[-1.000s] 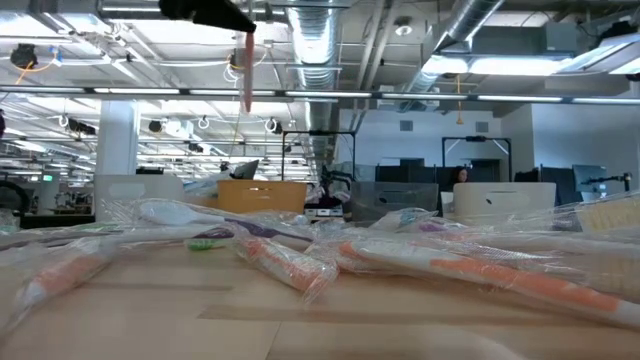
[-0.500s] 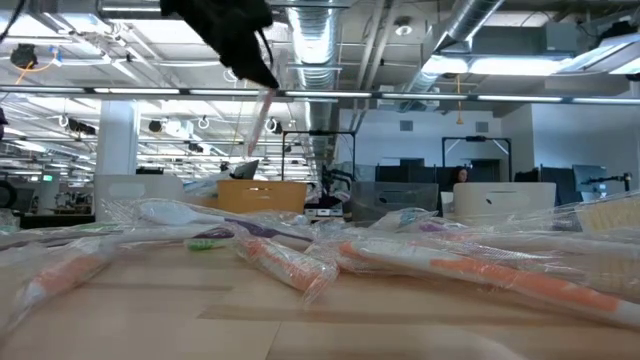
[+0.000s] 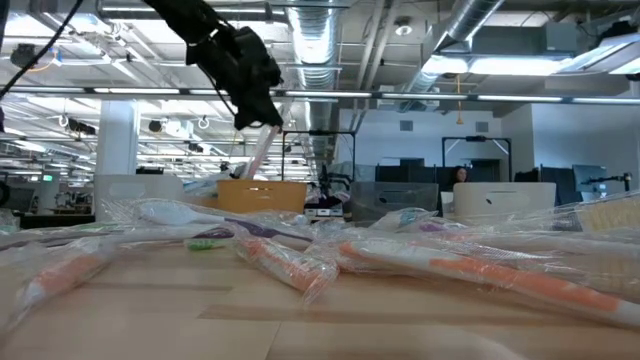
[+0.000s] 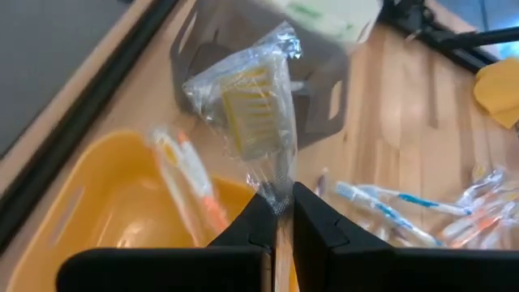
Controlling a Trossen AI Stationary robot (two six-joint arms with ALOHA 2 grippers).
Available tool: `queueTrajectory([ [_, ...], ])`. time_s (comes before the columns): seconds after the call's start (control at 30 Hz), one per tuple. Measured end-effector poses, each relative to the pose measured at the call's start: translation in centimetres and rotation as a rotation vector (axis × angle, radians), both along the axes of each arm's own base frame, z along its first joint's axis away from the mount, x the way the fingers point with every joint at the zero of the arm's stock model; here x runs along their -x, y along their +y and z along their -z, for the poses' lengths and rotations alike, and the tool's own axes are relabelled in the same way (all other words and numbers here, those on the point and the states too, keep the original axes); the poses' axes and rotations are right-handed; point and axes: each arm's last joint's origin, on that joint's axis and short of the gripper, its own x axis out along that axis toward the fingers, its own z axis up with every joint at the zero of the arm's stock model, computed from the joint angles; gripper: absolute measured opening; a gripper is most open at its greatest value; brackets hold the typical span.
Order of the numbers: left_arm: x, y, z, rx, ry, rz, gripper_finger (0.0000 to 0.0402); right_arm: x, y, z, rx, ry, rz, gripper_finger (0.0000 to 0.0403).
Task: Pick & Place Toothbrushes
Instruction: Put the orange toothbrush into the yellow bin
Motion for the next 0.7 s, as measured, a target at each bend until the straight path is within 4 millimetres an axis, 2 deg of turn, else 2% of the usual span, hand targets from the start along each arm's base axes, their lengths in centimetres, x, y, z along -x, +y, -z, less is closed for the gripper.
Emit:
queueTrajectory([
  [0.4, -1.3, 1.3, 3.8, 0.047, 0.116, -0.029, 0.0010, -0.1, -0.1, 0.0, -0.001, 0.001, 0.002, 0.0164],
  [0.7, -1.7, 1.8, 5.4, 0.077, 0.166, -0.059, 0.0063, -0.3, -0.4, 0.0, -0.001, 0.002, 0.016, 0.0164],
])
